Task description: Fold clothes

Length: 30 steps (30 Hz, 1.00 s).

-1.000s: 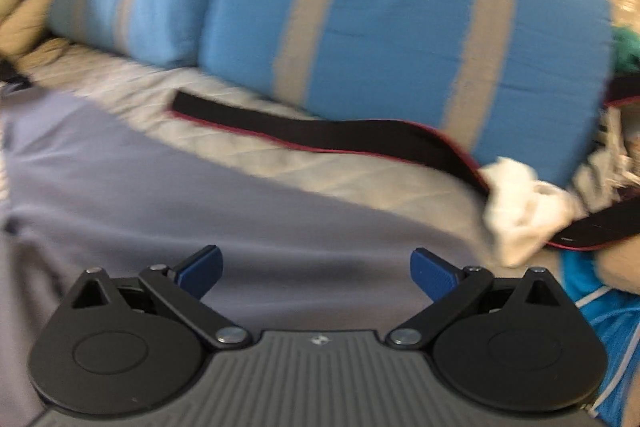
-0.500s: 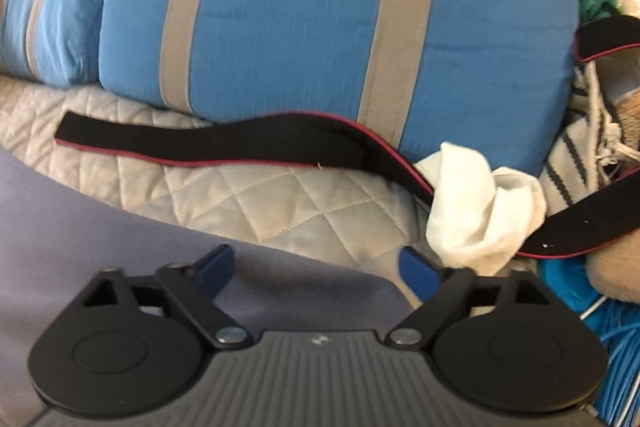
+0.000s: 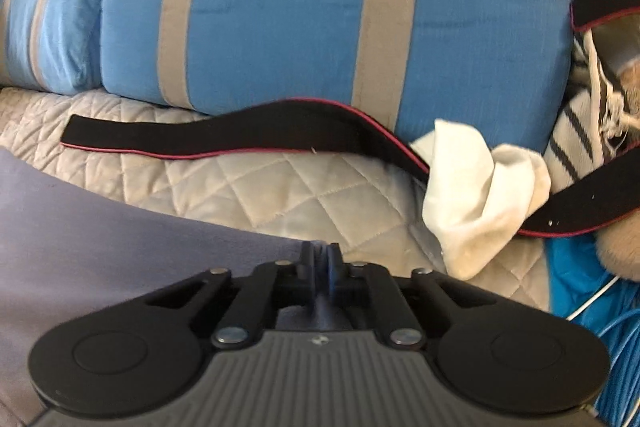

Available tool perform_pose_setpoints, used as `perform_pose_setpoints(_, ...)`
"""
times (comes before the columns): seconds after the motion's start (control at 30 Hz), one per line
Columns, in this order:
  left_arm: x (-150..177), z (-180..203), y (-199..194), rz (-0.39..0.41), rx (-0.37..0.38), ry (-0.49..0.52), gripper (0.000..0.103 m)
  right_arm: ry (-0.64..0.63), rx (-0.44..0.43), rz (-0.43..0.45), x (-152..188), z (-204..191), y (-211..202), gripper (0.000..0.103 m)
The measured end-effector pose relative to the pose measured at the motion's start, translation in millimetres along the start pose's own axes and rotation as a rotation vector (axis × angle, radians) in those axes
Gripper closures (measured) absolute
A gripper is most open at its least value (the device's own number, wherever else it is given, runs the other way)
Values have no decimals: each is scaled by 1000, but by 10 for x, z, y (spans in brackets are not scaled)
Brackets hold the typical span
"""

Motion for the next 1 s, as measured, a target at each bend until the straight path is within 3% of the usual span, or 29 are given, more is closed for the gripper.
perform_pose_setpoints(0.33,60,-243,-729,169,57,-65,97,-53,30,61,-68,-333,-799,103)
perform_pose_setpoints(0.5,231,-286,-1143,185,90,-68,97,-44,24,116,30,-586,-1389,103)
perform_pose_setpoints(0.77,609,-202,-1775,188,116,-93,97,-35,12,126,570,-1075,-2217,103)
perform_pose_setpoints(1.0,921,-84,-2136,167,121,-103,97,3,0,101,1094,-1274,-2509,103)
Point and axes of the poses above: each gripper's, at about its wrist camera, not at the fingertips, and y roughly the way its jaws point, z to its right, x to its underside, the point moved 8 cm from there along y, roughly the way its jaws point, and after that the axes turned 15 degrees about -x, right-handed, at the moved point
